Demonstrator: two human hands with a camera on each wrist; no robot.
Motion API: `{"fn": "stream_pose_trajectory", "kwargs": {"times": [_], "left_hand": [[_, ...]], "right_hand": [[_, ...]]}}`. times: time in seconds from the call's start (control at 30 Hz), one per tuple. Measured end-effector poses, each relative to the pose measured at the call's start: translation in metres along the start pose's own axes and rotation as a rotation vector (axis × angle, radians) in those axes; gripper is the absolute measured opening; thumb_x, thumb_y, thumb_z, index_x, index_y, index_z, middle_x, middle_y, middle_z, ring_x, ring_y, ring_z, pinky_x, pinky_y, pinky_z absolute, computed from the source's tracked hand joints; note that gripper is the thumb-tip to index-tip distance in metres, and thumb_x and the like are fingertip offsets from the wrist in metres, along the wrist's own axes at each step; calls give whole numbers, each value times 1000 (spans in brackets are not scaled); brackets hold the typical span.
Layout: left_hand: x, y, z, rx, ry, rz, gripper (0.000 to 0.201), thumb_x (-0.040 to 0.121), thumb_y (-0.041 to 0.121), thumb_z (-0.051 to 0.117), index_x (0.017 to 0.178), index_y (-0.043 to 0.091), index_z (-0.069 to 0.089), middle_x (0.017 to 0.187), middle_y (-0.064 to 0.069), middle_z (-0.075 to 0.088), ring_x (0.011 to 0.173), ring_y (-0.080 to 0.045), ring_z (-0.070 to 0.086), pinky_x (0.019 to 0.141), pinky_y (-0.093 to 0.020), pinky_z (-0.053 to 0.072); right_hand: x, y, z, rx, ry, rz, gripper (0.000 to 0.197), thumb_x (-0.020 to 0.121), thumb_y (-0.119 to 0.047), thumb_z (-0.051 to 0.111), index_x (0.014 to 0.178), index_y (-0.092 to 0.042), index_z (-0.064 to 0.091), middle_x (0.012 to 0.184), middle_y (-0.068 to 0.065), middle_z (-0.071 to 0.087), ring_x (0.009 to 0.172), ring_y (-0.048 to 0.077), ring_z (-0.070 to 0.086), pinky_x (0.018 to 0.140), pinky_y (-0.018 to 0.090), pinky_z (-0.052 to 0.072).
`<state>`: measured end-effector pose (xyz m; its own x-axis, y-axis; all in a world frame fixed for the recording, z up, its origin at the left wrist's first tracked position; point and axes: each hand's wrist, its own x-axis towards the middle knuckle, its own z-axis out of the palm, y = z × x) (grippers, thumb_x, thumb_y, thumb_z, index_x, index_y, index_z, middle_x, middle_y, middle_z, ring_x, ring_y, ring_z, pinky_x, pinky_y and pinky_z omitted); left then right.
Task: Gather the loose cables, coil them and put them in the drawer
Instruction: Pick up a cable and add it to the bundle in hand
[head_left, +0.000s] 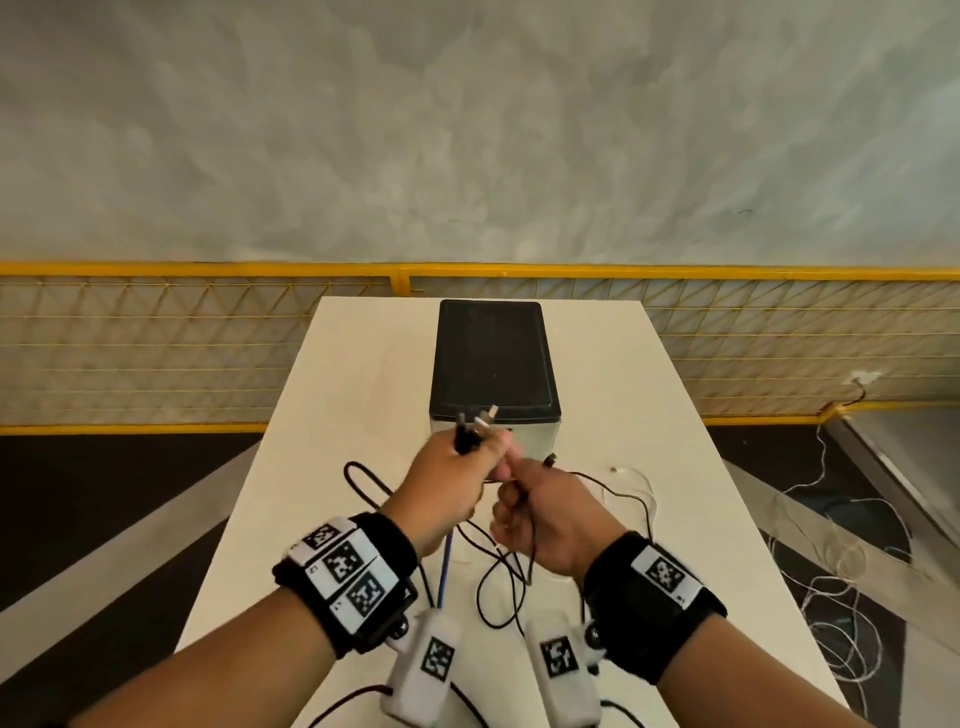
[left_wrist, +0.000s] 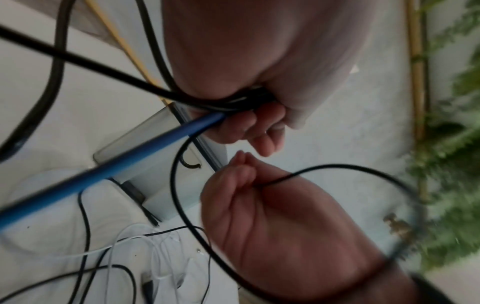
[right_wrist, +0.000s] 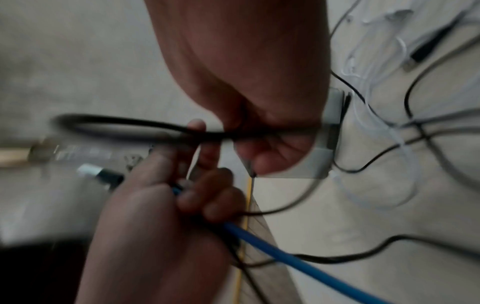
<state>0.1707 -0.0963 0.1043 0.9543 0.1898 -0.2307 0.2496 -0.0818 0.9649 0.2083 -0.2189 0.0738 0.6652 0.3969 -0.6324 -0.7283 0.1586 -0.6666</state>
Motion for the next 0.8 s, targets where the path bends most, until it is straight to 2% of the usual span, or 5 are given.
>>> {"fn": "stream_pose_trajectory", "kwargs": {"times": [0.13,0.27,0.37,0.53,0.8], "left_hand": [[9,1,-22,-117,88,9,37,101,31,50,88,4,71,67,-6,60,37,-14,36,38,-23,31],[11,1,-41,-193,67,-61,37,101,33,50,90,4,71,71,-9,65,40,-14,47,41,-24,40],[8,0,-50,-283,-27,-93,39,101,35,47,95,5,72,78,-9,70,52,-17,62,48,-29,53],[3,-3,-61,-520,-192,-98,43,94,37,45,101,4,71,95,-16,75,86,-29,75,76,-43,60],[-11,0,-67,-491,-437,-121,47,79,49,71,103,8,75,109,-20,73,81,-31,76,57,-38,62]], "right_hand": [[-36,31,-19,-855,-142,-246,25,93,-41,58,76,-22,57,71,-1,53,62,11,47,56,28,39],[-64,56,-40,-1077,-412,-376,25,82,-43,66,83,-18,67,85,7,69,76,12,61,78,38,52],[-77,74,-61,-1281,-469,-566,21,88,-42,63,95,-23,68,88,-1,67,77,4,61,72,14,48],[-59,115,-110,-1710,-462,-974,24,94,-54,51,107,-36,59,74,-12,62,59,5,57,48,19,47],[-23,93,-145,-1757,-53,-466,97,64,-95,31,144,-41,37,128,-15,56,121,10,47,102,35,39]]}}
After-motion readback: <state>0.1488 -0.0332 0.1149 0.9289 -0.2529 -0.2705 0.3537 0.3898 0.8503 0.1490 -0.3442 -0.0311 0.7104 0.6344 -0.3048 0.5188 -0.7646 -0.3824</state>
